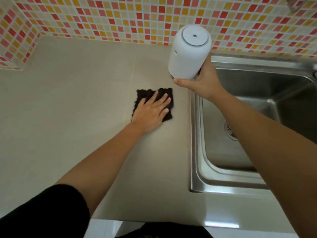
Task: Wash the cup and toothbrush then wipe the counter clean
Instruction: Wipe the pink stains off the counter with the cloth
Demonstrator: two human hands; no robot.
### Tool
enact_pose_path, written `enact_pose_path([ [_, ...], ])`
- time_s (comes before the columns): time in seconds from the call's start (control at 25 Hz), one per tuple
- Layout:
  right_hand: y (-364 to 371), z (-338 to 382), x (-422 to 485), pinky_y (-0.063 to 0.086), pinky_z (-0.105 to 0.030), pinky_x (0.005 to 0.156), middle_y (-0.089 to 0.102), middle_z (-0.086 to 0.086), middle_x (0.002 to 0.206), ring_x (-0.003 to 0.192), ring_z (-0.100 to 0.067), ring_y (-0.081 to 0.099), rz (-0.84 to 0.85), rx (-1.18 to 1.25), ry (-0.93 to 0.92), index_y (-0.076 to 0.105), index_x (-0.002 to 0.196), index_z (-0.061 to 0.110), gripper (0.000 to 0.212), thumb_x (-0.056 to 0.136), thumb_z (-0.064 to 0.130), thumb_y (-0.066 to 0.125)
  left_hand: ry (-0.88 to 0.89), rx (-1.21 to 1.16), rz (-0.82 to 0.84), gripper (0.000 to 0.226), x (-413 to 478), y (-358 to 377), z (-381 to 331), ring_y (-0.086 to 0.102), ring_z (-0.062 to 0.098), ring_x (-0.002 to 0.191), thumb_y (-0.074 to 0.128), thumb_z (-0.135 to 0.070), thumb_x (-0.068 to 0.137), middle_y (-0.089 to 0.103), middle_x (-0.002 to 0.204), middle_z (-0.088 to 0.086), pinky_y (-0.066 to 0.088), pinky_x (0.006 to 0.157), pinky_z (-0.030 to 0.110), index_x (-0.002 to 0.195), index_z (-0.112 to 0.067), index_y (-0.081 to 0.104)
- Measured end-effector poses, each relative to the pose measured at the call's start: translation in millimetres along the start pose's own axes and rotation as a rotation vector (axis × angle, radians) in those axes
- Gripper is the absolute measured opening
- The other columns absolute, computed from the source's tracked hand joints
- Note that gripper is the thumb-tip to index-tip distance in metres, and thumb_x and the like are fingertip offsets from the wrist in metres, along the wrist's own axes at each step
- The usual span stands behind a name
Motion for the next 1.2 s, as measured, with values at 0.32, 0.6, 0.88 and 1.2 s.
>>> enact_pose_path([
  [0.32, 21, -36, -1, 0.038, 0.0, 0.084, 0.044, 0.017, 0.122, 0.108, 0.006, 0.047, -0.05, 0.051, 0.114, 0.025, 0.139, 0.014, 0.098, 0.062, 0.019, 0.086, 0.454, 0.03, -0.012, 0.046, -171, 0, 5, 0.039, 0.015, 0.135, 0.024, -0.039, 0.1, 0.044, 0.143, -0.007, 0.032, 0.099, 0.035, 0.137, -0.022, 0.045],
  [0.6, 60, -58, 4, 0.035, -0.005, 0.088, 0.044, 0.02, 0.12, 0.113, 0.001, 0.042, -0.058, 0.026, 0.113, 0.028, 0.138, 0.012, 0.099, 0.059, 0.021, 0.087, -0.019, 0.029, -0.165, 0.049, -61, -7, 56, 0.048, 0.021, 0.129, 0.024, -0.041, 0.098, 0.054, 0.136, -0.001, 0.041, 0.091, 0.037, 0.132, -0.02, 0.053],
  [0.88, 67, -69, -1, 0.031, -0.002, 0.089, 0.036, 0.032, 0.114, 0.111, 0.007, 0.038, -0.019, -0.015, 0.173, 0.022, 0.139, 0.013, 0.104, 0.059, 0.02, 0.088, 0.449, -0.034, -0.014, 0.041, -189, 5, -2, 0.031, 0.009, 0.138, 0.028, -0.039, 0.099, 0.05, 0.138, -0.008, 0.028, 0.101, 0.031, 0.133, -0.026, 0.048],
  [1.2, 11, -72, -55, 0.021, -0.03, 0.11, 0.035, -0.018, 0.145, 0.135, -0.031, 0.032, 0.077, -0.511, 0.114, 0.027, 0.143, 0.004, 0.063, 0.086, 0.015, 0.054, 0.049, 0.073, -0.18, 0.057, -58, -9, 67, 0.047, 0.019, 0.129, 0.015, -0.045, 0.1, 0.056, 0.135, 0.001, 0.037, 0.087, 0.032, 0.131, -0.018, 0.054],
])
Point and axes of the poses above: each hand's wrist, its own x-axis towards the middle knuckle, its own y-axis out of the palm, z = x × y, the point moved 7 cm from there along x, towards the middle knuckle
